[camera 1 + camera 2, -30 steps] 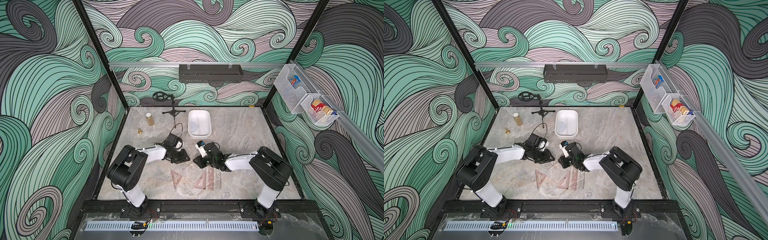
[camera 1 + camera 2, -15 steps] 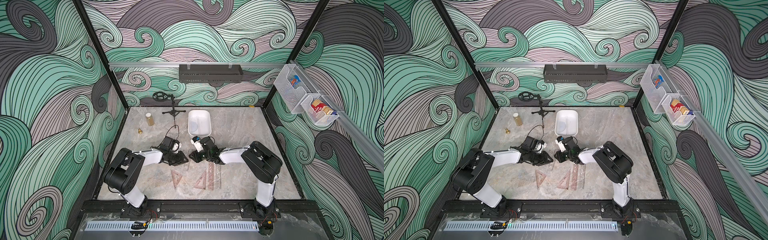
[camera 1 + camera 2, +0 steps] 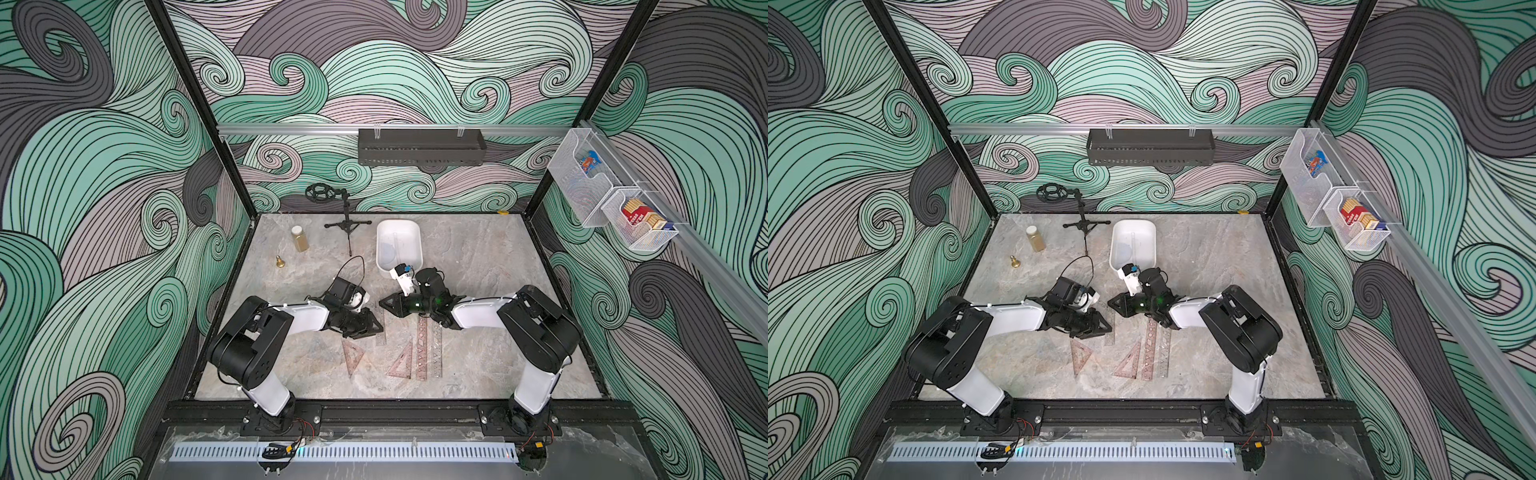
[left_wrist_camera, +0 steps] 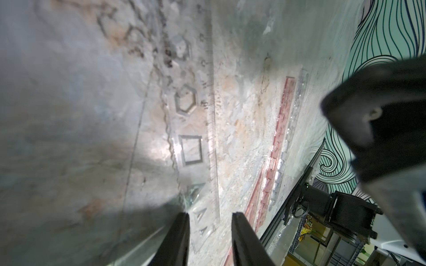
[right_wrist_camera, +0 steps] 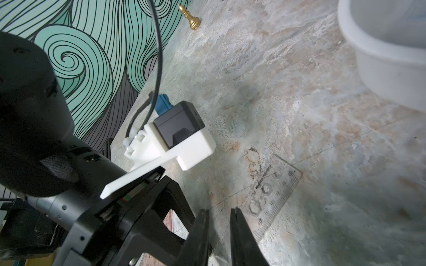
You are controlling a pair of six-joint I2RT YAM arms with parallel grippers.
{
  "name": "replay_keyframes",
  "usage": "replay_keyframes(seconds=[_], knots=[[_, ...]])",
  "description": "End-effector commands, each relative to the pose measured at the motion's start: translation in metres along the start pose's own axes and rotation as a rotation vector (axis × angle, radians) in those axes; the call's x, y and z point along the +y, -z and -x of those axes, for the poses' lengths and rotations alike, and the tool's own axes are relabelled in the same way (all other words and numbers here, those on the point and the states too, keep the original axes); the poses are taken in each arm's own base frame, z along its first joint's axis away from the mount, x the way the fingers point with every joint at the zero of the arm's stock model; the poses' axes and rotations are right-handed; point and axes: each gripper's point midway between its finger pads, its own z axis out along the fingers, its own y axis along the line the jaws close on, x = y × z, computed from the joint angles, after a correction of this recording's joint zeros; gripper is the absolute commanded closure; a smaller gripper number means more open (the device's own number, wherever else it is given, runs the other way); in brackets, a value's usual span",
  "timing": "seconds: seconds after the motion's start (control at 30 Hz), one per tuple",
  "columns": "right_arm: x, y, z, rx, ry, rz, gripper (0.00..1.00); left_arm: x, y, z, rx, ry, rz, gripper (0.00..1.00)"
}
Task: Put the scattered rulers into the storage box
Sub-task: Adjust the ruler at the center of the board, then pick up the ruler from the center of the board.
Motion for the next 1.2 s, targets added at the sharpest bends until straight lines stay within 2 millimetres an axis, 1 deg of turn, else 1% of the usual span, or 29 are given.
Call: replay_keyframes(seconds=[0.0,0.07,0.13,0.2,0.3,0.47,0.73,0.93,1.17], knots=[[-0.003,-0.004,-0.006,0.015,-0.002,0.007,0.85,0.013,0.012,0.002,-0.029,0.054,0.066,0.61],[-0.008,-0.005,-0.010,0.024,-0.005,-0.004,0.87,0.010,0.024,0.018,-0.091,0.058,0.048,0.56],[-0.011,-0.007,-0.014,0.033,-0.012,-0.009,0.88,0.008,0.030,0.027,-0.124,0.061,0.035,0.51],[-0.015,-0.009,-0.018,0.041,-0.017,-0.015,0.89,0.010,0.031,0.033,-0.134,0.070,0.033,0.49],[-0.019,-0.011,-0.024,0.051,-0.024,-0.019,0.90,0.012,0.030,0.038,-0.132,0.079,0.029,0.48],[-0.025,-0.014,-0.034,0.071,-0.038,-0.029,0.90,0.017,0.025,0.038,-0.124,0.091,0.030,0.47],[-0.029,-0.016,-0.044,0.081,-0.064,-0.019,0.91,0.026,0.016,0.035,-0.103,0.110,0.037,0.47],[-0.023,-0.010,-0.037,0.063,-0.049,-0.011,0.90,0.030,0.011,0.033,-0.099,0.120,0.038,0.47],[-0.019,-0.013,-0.032,0.057,-0.046,0.005,0.90,0.034,0.009,0.031,-0.095,0.127,0.044,0.47]])
